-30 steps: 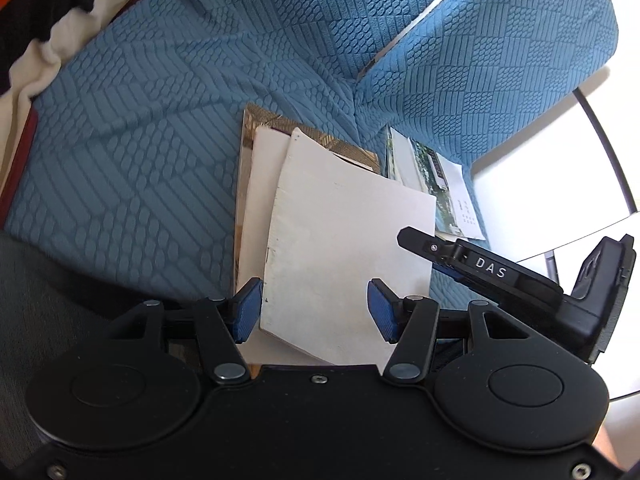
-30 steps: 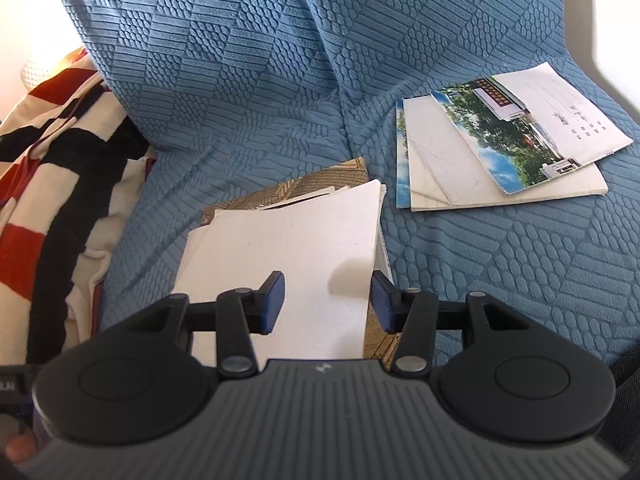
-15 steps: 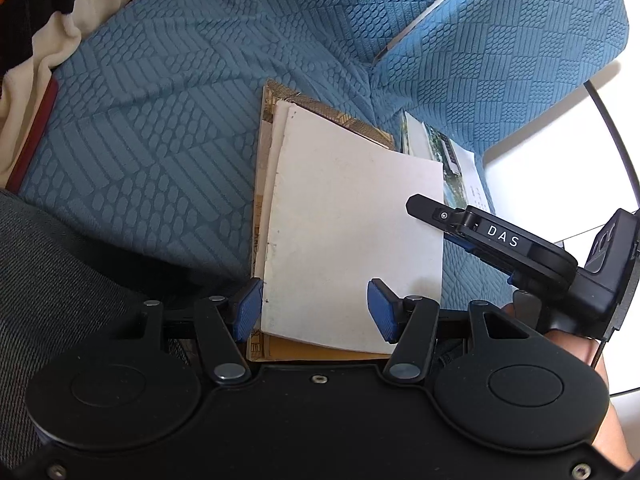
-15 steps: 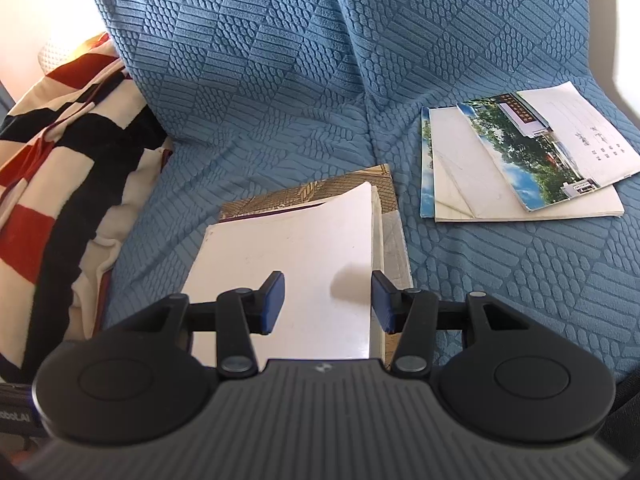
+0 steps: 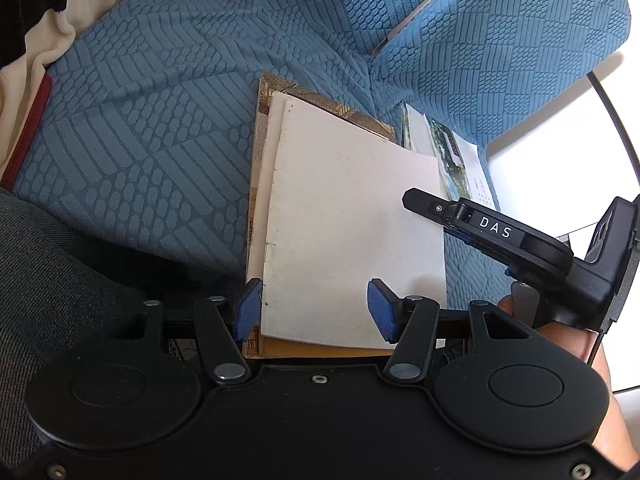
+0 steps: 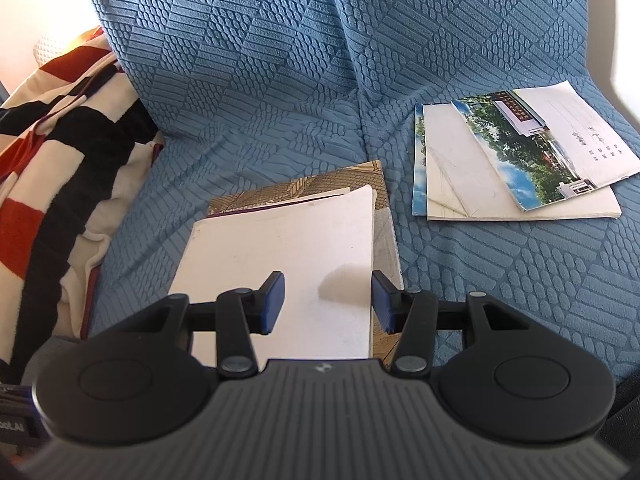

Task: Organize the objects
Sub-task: 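Press the sheet flat on the stack with both open tools, then raise both open tools and move them toward the photo postcard pile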

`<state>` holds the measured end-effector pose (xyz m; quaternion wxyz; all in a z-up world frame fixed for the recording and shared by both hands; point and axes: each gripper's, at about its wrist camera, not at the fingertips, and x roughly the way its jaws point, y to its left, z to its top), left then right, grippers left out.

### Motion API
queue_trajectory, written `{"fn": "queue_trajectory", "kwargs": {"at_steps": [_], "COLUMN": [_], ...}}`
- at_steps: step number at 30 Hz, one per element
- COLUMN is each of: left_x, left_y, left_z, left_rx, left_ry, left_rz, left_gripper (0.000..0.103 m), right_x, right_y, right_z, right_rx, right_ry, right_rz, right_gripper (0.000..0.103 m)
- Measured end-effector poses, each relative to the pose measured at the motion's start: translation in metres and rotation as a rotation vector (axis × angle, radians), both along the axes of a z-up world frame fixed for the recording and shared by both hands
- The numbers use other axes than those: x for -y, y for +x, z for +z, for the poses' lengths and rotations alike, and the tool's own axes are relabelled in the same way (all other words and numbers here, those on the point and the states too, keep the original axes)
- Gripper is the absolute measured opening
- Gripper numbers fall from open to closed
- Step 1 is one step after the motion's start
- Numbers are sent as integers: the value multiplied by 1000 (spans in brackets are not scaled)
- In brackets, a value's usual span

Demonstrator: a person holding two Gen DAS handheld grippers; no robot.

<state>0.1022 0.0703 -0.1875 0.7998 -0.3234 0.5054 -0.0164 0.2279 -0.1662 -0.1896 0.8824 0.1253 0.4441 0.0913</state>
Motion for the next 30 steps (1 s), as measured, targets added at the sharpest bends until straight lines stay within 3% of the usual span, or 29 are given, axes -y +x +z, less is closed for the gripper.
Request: {"fn": "queue_trajectory", "kwargs": {"at_steps": [4,9,23,30], "left_x": [0,-1,-3,2], "left_y": [0,-2,-7,-14], "left_z": [2,21,114,151], "left_rx": [-1,16,234,301], "left_ry": [11,110,210,256], "left_rz": [2,22,56,61], "left_gripper": [54,54,56,57], "right_x": [-1,1,-6,-7], "right_y": [3,3,-17,-35], "right_z": [-1,15,114,151], "right_rx": [-7,27,185,253], "right_ry": [-45,-67,6,23], "right_rz": [18,51,111,126], "right_gripper": [50,49,49,49]}}
